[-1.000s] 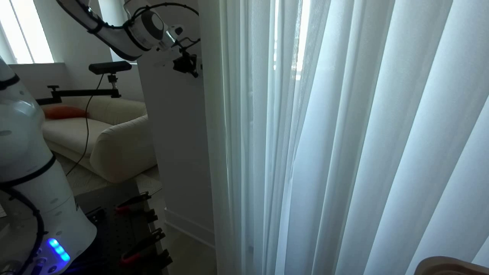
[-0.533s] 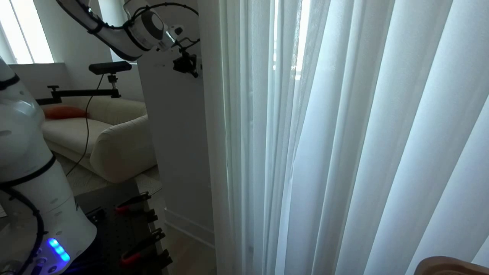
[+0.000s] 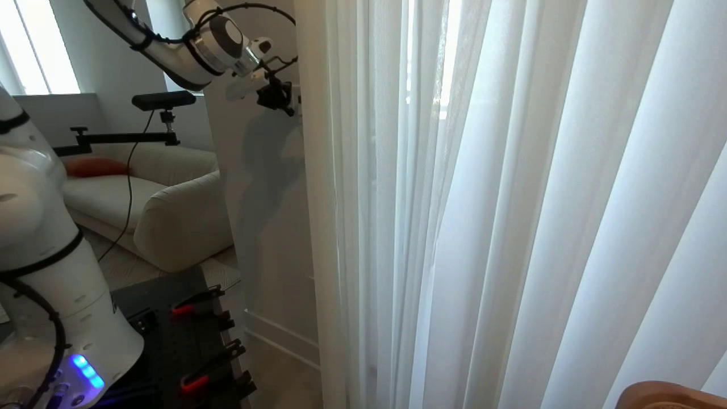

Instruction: Turn on the light switch

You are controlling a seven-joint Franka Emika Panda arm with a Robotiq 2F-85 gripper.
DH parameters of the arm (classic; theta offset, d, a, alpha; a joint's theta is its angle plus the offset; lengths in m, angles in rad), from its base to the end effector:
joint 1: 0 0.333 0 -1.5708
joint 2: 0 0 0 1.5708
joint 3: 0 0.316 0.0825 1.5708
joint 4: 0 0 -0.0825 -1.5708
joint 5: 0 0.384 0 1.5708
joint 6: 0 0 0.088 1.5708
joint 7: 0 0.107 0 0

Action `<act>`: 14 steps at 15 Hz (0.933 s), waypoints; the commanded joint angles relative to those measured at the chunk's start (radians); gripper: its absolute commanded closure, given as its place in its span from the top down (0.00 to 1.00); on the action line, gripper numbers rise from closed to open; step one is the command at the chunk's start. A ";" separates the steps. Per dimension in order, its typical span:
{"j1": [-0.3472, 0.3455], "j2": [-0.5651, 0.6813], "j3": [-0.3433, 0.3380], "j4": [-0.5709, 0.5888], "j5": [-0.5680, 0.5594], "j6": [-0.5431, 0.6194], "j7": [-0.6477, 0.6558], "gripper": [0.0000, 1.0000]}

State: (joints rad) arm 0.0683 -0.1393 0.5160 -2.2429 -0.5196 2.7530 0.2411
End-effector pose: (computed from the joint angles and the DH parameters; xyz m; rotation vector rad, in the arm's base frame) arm 0.4393 0.3247 0.4852 2.6105 1.0776 1.0500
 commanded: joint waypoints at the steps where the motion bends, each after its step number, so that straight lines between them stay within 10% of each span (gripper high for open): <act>1: 0.116 0.050 -0.048 0.083 0.174 -0.187 -0.085 0.00; 10: 0.266 -0.111 -0.088 0.164 0.516 -0.812 -0.044 0.00; 11: 0.266 -0.145 -0.095 0.154 0.528 -0.846 -0.035 0.26; 14: 0.256 -0.230 -0.128 0.134 0.541 -0.913 -0.063 0.41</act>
State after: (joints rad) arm 0.3240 -0.2816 0.4306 -2.0797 -0.0054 1.8972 0.1931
